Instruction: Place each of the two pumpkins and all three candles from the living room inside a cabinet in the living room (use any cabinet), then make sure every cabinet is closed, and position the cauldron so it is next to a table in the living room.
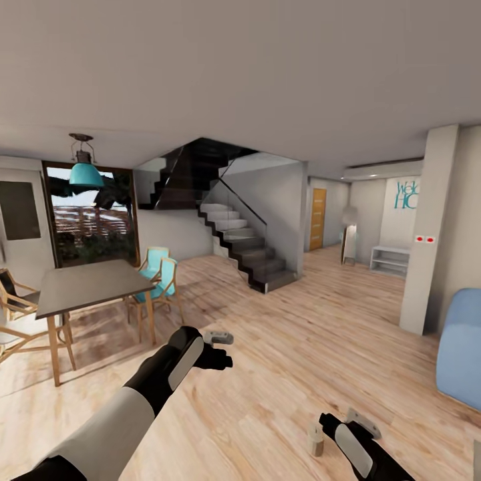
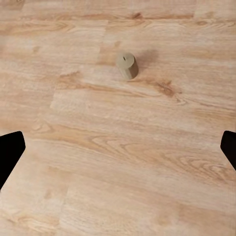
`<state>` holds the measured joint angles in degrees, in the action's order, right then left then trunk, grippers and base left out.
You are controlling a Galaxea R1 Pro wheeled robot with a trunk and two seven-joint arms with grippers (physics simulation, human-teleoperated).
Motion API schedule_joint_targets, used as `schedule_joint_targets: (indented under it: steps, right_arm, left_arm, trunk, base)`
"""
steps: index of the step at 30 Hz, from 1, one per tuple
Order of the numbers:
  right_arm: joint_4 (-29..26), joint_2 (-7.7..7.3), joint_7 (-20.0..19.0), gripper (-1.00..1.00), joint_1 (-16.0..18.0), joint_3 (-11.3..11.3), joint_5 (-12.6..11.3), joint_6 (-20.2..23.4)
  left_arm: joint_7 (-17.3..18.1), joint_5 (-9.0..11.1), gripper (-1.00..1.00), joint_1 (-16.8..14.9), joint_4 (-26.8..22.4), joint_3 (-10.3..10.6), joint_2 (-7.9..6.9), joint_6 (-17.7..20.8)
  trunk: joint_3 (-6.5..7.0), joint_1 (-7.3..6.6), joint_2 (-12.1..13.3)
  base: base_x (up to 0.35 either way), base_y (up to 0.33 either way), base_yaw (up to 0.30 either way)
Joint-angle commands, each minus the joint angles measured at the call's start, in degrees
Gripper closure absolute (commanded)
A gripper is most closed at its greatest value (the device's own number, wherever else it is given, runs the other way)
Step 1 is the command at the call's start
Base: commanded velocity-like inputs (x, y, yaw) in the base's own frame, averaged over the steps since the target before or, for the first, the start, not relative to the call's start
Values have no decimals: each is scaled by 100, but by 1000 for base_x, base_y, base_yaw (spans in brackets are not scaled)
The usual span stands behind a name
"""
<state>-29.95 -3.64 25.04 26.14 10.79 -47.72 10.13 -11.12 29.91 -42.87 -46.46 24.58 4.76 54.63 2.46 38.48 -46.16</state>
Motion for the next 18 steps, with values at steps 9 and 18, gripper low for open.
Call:
schedule_joint_targets:
  steps: [9,18]
  right_arm:
    - [-11,-5,45,-100,5,54,-27,24]
    - [-11,-5,45,-100,4,55,-27,24]
  left_arm:
    - [-57,59,-100,-4,-3,12,-2,14]
    - [-57,59,-100,-2,-3,12,-1,17]
  trunk:
    - [-1,4,-2]
    - [-1,4,-2]
  base:
    - [291,-68,0]
    - [322,-4,-80]
